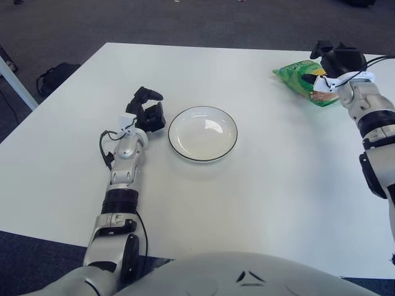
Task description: Put the snack into the plate.
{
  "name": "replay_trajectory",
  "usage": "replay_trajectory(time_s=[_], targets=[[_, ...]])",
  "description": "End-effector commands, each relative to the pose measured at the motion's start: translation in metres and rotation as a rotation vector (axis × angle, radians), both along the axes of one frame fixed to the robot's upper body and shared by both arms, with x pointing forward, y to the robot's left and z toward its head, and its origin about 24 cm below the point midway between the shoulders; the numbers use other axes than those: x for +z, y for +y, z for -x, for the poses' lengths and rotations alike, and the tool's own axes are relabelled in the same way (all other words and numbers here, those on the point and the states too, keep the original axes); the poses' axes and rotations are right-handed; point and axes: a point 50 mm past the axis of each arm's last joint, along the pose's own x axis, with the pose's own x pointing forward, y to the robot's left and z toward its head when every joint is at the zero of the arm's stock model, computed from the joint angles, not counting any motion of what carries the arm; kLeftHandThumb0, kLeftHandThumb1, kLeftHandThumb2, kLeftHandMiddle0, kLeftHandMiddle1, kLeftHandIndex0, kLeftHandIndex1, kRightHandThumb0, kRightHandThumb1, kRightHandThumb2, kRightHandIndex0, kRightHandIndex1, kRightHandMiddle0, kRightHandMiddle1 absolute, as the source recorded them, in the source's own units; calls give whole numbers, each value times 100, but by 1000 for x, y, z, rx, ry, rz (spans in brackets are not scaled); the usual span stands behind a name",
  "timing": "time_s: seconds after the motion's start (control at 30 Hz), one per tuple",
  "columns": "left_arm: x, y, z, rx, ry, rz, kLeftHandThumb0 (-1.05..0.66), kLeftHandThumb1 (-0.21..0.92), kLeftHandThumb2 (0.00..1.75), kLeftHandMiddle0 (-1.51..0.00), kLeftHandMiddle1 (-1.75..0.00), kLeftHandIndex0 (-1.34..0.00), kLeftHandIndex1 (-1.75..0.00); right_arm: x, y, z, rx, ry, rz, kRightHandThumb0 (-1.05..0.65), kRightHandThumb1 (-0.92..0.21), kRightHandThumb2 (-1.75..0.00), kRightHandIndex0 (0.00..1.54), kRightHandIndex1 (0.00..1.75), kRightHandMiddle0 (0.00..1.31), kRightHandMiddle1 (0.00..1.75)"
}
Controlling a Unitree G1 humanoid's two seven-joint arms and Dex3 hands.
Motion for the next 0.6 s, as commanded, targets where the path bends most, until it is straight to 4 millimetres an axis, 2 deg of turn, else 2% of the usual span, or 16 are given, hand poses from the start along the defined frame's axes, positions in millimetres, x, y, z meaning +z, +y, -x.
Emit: replay_trajectory(time_s=[0.0, 0.07, 0.1, 0.13, 0.23, 0.33, 0.43, 0.57], targets=[[-3, 3, 3, 3, 15, -11, -42, 52, 107, -101, -175, -46, -175, 4, -1, -3, -43, 41, 20, -98, -92, -112, 5, 23, 0, 63], [-3, 3, 3, 4, 15, -13, -42, 52, 107, -101, -175, -46, -175, 3, -2, -4, -70, 57, 16, -99, -92, -114, 3, 53, 0, 58], [-3, 3, 3, 6, 14, -15, -42, 52, 107, -102, -175, -46, -175, 3, -2, -4, -78, 64, 10, -99, -92, -115, 2, 78, 0, 55], [-3, 3, 3, 9, 14, -18, -42, 51, 107, -103, -175, -46, -175, 1, -2, -4, -91, 77, -2, -99, -92, -117, 9, 113, 0, 52], [-3, 4, 4, 14, 15, -24, -42, 51, 108, -105, -175, -47, -175, -5, -4, -4, -124, 110, -28, -100, -92, -117, 30, 154, 0, 44], [-3, 4, 4, 17, 15, -28, -42, 50, 108, -106, -175, -47, -175, -4, -5, -4, -135, 119, -39, -100, -92, -114, 44, 168, 0, 41], [-3, 4, 5, 23, 13, -29, -43, 50, 109, -106, -175, -47, -175, -7, -6, -4, -153, 132, -41, -98, -92, -110, 55, 172, 0, 44], [-2, 3, 5, 31, 11, -27, -43, 50, 109, -106, -175, -47, -175, -11, -6, -3, -167, 144, -45, -98, -92, -106, 63, 174, 0, 52]])
